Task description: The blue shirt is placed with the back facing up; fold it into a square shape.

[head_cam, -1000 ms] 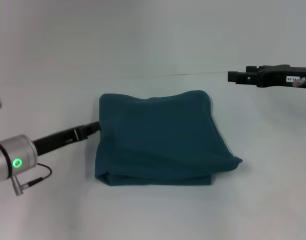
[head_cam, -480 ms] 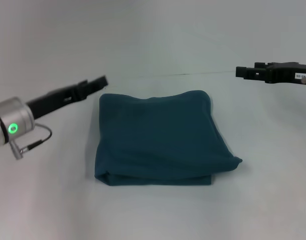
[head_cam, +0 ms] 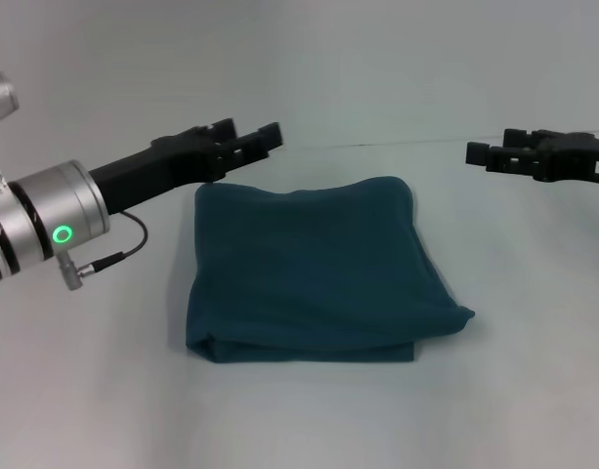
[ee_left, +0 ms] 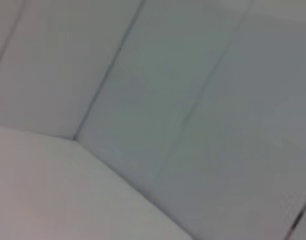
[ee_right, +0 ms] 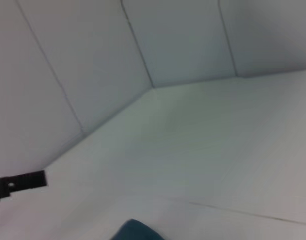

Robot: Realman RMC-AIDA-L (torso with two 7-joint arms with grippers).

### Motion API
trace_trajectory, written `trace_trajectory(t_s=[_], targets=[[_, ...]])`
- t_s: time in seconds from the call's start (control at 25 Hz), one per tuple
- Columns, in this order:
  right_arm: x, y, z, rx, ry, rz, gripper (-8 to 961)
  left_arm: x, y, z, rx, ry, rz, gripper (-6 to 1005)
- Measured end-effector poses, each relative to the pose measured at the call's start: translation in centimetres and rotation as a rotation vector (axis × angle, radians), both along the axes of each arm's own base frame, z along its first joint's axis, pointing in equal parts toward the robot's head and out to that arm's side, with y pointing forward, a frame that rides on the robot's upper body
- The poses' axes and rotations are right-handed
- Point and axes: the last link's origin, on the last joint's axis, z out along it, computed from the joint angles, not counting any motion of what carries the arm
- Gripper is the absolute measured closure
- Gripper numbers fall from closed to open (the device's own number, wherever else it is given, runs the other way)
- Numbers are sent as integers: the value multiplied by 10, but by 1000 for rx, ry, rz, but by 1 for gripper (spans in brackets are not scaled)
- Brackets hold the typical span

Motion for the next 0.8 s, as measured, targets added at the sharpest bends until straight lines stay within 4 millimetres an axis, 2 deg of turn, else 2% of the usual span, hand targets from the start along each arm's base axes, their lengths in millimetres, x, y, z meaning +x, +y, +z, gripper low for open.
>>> trace_trajectory(t_s=[0.08,0.24,0.44,0.8], targets=[[1,-9,2,7,26,44,22,5,-6,0,-3,-19,-54,106],[5,-30,1,-18,39,127,22,13,-18,-1,-24,-22,-169,109],[13,-48,-3,-79,-18,194,21,12,-30,-12,-29,55,-280,112],[8,-59,-16,-207,-77,278,26,5,-46,-36,-137,155,-328,112]])
